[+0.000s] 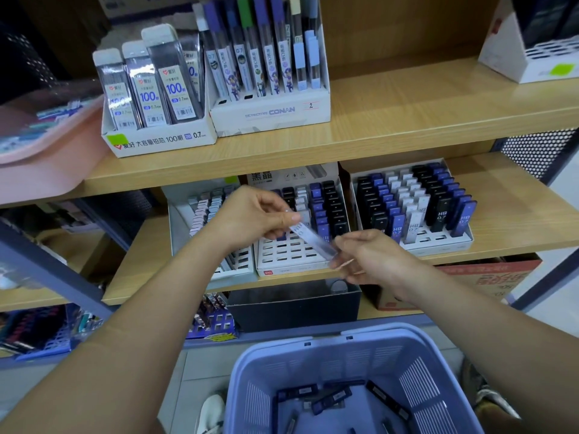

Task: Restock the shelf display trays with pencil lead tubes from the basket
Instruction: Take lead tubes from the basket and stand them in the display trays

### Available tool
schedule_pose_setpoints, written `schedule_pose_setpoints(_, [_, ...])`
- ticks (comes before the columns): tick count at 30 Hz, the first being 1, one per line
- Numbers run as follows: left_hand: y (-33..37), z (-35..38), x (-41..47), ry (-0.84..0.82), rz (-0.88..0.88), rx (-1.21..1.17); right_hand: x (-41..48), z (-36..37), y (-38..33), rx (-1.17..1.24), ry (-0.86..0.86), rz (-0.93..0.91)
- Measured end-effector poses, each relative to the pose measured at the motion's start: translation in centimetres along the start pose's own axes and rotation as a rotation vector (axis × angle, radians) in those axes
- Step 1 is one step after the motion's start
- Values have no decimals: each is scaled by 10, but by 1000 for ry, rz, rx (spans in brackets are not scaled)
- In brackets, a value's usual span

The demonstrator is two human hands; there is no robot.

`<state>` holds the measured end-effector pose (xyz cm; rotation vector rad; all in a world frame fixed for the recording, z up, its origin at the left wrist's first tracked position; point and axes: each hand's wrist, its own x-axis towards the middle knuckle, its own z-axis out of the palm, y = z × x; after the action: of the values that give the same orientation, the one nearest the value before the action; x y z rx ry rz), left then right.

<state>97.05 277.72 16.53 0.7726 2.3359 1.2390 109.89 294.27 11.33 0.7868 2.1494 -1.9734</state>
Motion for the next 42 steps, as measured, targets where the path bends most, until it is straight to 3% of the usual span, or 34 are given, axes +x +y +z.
schedule_pose_setpoints(3, [-16,-3,8,139,47,338,7,-3,16,-809,186,-221])
schedule_pose_setpoints(5, [-23,2,12,167,94,474,7,-3,22,-953,208,-232])
schedule_pose_setpoints(14, [-25,27,22,161,215,650,11,7,33,-1042,116,-189])
schedule_pose_setpoints(21, [-16,28,27,19,264,837,16,10,34,-1045,102,-164])
schedule_pose_setpoints(32, [-16,36,36,92,271,1075,19,12,31,-1015,97,-152])
schedule_pose_setpoints(36, [-16,40,39,116,277,1053,19,11,31,-984,96,-146])
schedule_pose_setpoints(42, [-18,31,32,178,311,818,19,6,32,-922,90,-128])
